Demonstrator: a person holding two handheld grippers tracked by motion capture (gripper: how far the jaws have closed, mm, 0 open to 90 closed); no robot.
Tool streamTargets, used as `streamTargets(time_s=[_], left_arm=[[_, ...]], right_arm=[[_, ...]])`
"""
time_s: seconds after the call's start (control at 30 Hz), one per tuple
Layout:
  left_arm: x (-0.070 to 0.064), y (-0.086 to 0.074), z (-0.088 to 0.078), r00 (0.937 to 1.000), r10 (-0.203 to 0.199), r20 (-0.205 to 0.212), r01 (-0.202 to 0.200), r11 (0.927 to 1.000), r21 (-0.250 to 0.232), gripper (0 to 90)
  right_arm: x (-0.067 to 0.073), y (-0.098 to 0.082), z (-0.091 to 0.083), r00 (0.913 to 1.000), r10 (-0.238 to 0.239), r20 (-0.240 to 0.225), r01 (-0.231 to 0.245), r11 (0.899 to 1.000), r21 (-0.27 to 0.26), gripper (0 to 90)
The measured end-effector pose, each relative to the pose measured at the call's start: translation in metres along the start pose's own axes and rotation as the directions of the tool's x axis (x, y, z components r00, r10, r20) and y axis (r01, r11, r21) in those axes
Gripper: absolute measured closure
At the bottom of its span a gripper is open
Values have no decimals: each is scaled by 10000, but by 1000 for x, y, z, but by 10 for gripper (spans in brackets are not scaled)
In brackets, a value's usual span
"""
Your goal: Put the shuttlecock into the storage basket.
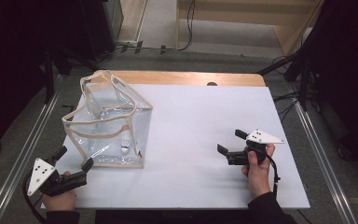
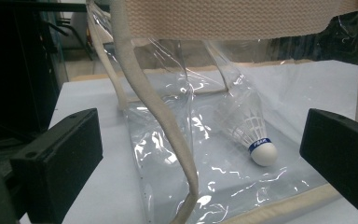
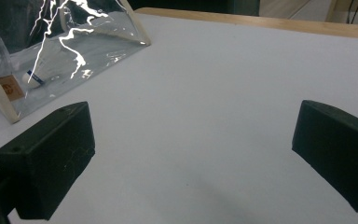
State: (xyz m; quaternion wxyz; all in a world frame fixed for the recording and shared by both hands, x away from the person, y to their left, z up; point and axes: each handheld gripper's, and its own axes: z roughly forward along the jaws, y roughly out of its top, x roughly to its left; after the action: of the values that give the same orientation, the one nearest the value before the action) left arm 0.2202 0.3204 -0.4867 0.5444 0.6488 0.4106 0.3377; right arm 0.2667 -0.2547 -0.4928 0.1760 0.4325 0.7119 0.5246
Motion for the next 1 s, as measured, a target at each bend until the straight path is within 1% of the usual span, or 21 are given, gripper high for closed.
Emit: streamTargets(time_s=[0.23,0.27,0.33,0.63,1.0], left_arm=[[0,0,0,10000,-3,-1,3,10000,-2,0],[0,0,0,10000,1,-4,-1,10000,0,0],[0,0,0,10000,4,6,-4,10000,-2,0],[0,0,0,10000,4,11,-4,10000,0,0],[0,0,0,10000,8,8,-8,10000,-6,0]], right_arm=[[-8,-6,-11,9995,23,301,-21,10000,-73,0],[-8,-7,-12,9995,84,314,-82,10000,-56,0],[-10,-9,-14,9992,16,405,-13,10000,-63,0],[-16,-16,-23,9980,96,624,-92,9999,-60,0],[-25,-22,-38,9952,239,953,-219,9995,-215,0]])
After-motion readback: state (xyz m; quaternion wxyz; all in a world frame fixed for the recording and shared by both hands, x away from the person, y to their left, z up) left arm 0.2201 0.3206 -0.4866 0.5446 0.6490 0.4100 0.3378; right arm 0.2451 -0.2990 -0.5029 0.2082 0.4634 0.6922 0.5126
